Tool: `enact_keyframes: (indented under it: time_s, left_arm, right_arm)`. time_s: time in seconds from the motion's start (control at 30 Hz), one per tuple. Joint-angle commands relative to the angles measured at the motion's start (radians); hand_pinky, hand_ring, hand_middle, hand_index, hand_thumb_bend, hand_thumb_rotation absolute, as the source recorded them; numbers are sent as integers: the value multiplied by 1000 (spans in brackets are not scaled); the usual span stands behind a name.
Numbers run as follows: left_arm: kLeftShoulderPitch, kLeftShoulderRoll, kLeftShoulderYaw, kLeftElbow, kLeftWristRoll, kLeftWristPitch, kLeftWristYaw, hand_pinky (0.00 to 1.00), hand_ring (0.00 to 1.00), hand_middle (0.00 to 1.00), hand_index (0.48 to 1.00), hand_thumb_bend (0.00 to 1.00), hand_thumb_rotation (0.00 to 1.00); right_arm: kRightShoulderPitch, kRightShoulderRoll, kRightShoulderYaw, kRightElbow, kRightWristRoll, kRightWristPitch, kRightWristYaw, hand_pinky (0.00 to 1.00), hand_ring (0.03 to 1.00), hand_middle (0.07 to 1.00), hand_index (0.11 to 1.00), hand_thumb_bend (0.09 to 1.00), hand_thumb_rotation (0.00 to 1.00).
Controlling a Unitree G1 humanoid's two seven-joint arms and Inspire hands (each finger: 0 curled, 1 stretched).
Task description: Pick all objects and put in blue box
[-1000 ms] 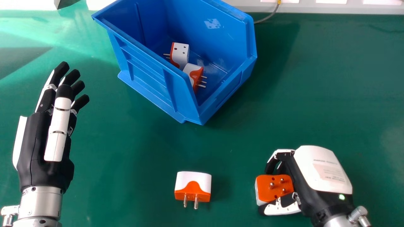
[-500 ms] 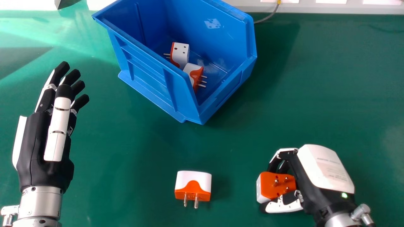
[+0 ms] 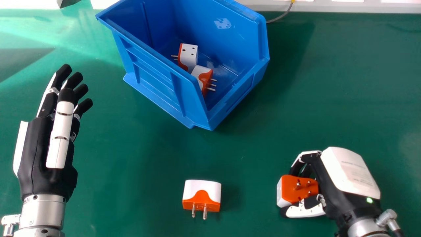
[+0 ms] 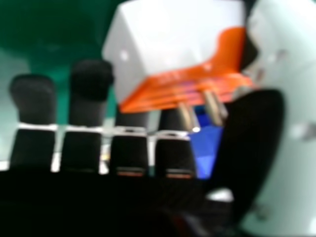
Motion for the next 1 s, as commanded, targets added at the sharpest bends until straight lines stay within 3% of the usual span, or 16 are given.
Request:
enact_keyframes:
  time_s: [0.0,0.2,0.47,0.77,0.97]
  left_arm:
    - [2,2,4,-34,1,-3,8,890,913,922,922,482,769]
    - [8,3,-2,-43,9,-1,13,890,915,924,926,485,766]
    - [9,3,-2,-39,7,-2,11,891,917,928,937,482,771]
    - [12,5,-2,-39,0,5,6,896,922,935,946,486,769]
    - [10,9,-2,-32,-2,1,-7,896,922,936,944,489,764]
  right_arm:
    - [17,-2,-26,-57,16,19,21,237,314,415,481,484,118]
    - [42,2,-40,-143,12,23,39,223,290,383,478,484,119]
    - [74,-8,-60,-246,13,-7,56,205,261,342,475,485,118]
    - [105,-25,-92,-365,-19,-54,56,174,210,273,471,484,118]
    - [116,-2,-106,-467,-18,-41,100,156,185,243,470,484,118]
